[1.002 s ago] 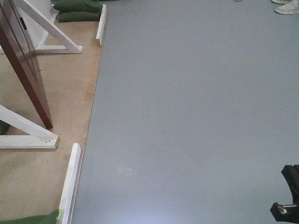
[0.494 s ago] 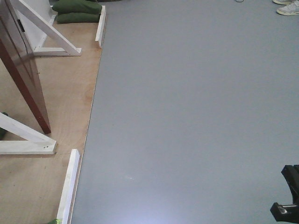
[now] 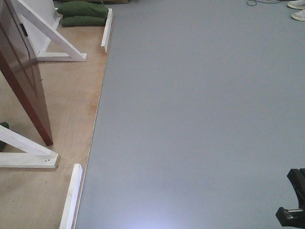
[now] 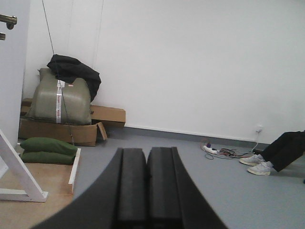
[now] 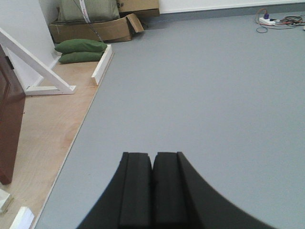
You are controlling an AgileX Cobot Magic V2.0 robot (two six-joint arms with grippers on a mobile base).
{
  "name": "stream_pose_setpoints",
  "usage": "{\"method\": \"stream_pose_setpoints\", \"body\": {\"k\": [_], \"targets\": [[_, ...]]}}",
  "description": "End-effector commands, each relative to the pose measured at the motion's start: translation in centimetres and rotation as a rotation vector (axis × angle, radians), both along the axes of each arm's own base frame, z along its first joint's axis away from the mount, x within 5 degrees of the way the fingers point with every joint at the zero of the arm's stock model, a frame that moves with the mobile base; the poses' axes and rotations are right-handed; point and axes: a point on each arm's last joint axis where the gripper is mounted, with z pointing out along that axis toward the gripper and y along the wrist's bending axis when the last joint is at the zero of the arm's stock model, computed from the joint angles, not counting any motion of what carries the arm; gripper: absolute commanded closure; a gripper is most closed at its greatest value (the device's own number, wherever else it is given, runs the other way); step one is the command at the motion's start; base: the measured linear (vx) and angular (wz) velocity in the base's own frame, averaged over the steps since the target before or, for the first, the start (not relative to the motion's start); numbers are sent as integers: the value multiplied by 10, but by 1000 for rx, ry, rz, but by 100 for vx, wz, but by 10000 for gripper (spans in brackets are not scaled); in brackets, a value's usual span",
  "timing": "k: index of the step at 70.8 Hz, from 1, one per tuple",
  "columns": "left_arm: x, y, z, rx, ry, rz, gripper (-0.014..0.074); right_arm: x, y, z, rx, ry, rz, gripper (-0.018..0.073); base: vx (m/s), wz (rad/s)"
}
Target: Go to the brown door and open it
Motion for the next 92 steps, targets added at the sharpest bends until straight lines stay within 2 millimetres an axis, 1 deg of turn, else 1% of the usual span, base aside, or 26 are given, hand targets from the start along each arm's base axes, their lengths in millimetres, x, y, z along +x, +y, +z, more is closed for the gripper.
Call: {"method": "stream_pose_setpoints", "body": {"k": [1,32,92], "targets": [[-2,1,0,-17,-76,9,580,1,-1,7,-10,-94,-7,559,25,10],[-2,1,0,-17,-76,9,580,1,-1,7,-10,-95,-7,559,34,10],[-2,1,0,-17,-76,9,580,1,-1,7,-10,-95,-7,559,41,0]]}}
